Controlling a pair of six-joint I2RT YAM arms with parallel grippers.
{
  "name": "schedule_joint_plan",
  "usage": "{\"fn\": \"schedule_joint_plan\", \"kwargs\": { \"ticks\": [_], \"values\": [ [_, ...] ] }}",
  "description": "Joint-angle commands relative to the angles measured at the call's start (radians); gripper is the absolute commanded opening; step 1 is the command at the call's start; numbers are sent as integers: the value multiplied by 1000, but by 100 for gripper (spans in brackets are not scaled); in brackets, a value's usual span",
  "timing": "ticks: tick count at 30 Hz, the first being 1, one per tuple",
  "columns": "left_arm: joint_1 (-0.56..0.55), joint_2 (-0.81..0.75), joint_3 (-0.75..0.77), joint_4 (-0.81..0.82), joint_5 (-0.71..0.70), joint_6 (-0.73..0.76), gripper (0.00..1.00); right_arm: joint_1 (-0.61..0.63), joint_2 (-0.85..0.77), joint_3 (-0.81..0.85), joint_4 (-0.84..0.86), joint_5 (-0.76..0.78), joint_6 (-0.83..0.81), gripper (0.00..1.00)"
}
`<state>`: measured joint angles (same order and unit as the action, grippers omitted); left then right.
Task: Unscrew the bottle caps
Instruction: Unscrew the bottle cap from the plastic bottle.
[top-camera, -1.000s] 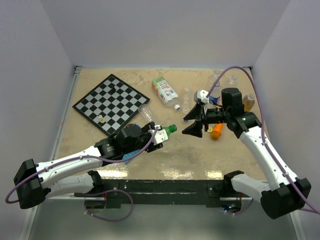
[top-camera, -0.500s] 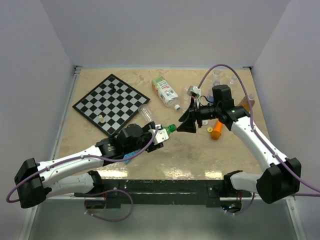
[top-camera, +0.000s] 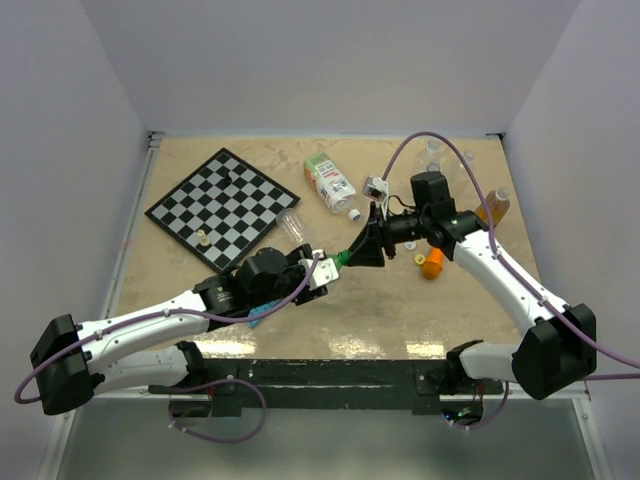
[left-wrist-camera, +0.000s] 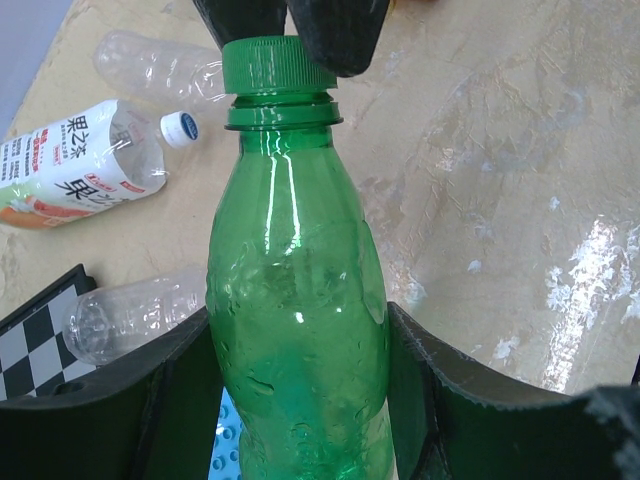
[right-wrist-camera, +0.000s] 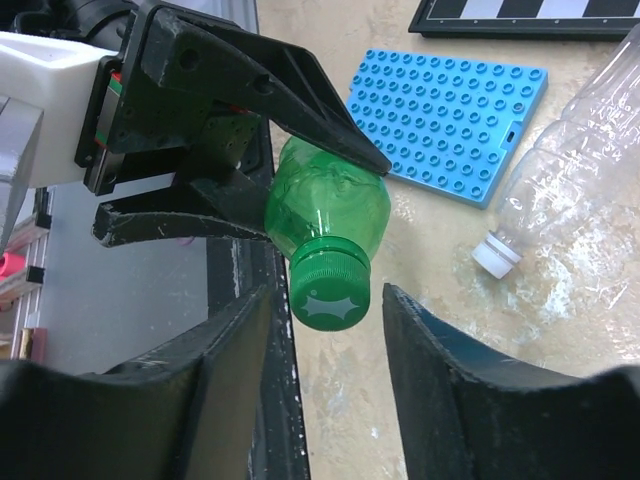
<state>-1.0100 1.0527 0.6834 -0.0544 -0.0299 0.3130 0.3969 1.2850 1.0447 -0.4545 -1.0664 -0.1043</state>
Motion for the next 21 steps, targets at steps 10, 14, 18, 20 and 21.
{"fn": "schedule_joint_plan", "kwargs": {
  "ticks": [10, 14, 18, 20, 21],
  "values": [
    [2, 3, 27, 24, 13, -15, 8, 31, 8, 47, -21, -33, -50, 15],
    [2, -5, 25, 21, 18, -12, 8, 42, 16, 98, -149, -17, -257, 0],
    [2, -13, 21, 19, 68, -6, 8, 63, 63, 202, -444, 25, -694, 0],
    [2, -17, 19, 19, 100, 0, 8, 63, 76, 248, -586, 39, -953, 0],
    [2, -19, 16, 21, 110, -2, 8, 65, 68, 262, -646, 48, -1094, 0]
  ]
}}
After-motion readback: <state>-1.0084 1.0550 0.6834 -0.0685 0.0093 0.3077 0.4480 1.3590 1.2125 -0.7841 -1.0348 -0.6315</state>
